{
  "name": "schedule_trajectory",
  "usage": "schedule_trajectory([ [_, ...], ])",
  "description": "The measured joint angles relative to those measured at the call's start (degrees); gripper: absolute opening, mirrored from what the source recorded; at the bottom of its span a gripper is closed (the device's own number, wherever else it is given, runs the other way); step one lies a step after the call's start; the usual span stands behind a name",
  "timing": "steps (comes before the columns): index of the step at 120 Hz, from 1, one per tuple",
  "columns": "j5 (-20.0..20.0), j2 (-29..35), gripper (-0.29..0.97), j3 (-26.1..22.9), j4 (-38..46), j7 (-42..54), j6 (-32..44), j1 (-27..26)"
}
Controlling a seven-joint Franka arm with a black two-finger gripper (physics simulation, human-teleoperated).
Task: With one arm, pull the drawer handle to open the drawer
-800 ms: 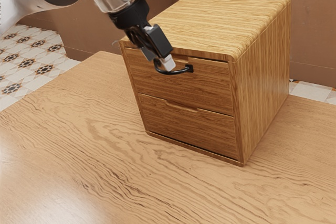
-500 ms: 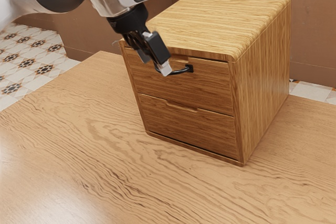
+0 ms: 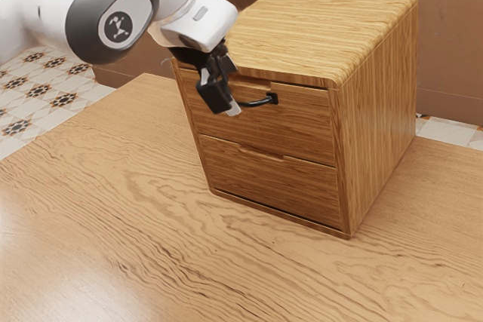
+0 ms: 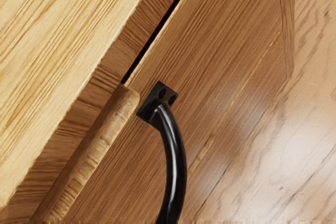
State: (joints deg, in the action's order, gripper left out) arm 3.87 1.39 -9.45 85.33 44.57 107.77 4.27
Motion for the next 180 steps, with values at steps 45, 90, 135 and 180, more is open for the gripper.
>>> schedule_trajectory([
  [45,1.0,-0.53,0.82,-0.26,3.24,21.85,8.04,4.98],
  [90,0.65,7.21,0.65,-0.86,10.5,33.49,11.14,1.0],
  [135,0.2,8.67,0.65,0.58,14.13,39.57,14.31,1.68],
  [180,-0.1,8.45,0.35,1.18,14.45,42.56,15.12,1.51],
])
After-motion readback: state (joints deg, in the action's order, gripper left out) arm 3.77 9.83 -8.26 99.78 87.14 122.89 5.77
